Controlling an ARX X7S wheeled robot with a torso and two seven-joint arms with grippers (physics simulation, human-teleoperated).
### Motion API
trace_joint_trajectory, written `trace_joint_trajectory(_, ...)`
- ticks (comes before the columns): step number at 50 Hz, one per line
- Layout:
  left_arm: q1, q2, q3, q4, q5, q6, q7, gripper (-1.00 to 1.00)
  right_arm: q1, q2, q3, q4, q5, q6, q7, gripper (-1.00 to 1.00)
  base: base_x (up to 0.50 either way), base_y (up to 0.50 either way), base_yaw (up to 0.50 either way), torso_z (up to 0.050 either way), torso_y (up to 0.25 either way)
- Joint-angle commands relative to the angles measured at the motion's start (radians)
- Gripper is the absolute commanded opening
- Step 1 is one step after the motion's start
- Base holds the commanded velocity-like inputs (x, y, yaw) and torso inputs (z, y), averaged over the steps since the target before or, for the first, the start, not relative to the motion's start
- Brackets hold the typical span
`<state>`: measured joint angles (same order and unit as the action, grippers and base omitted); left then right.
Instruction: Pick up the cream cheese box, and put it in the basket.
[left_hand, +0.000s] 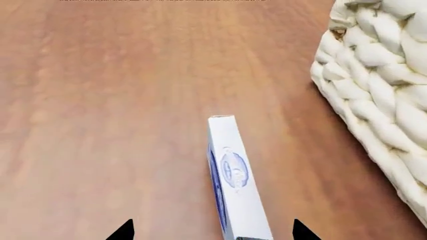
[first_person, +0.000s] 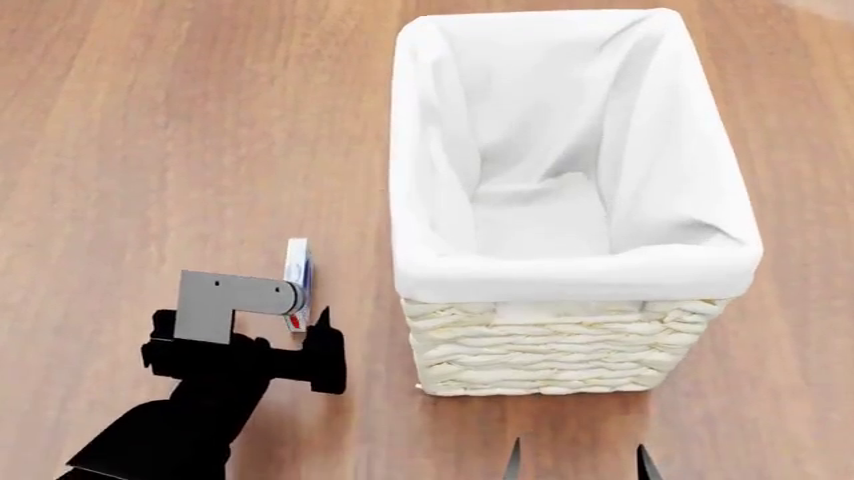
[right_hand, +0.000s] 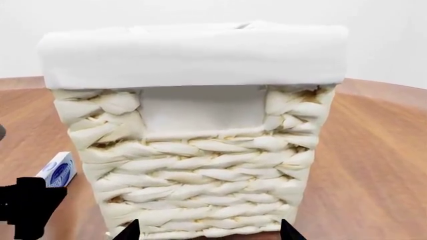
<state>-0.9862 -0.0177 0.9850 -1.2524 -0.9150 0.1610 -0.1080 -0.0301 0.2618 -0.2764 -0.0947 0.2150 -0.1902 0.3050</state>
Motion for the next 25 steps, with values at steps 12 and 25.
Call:
trace_joint_trajectory(12,-0.04,0.017,0.291,-0.049,-0.315,0.067,0.033,1.0,0.003,-0.01,0.004,0.009,-0.007,0.002,-0.007,1.0,0.0,0.0,0.0,0.0,0.0)
trace_joint_trajectory(25,-0.024,0.016,0.333,-0.056,-0.359,0.112,0.027,-1.0,0.001,-0.006,-0.005,0.008,-0.005,0.0,-0.005,1.0,0.0,0.0,0.0,0.0,0.0)
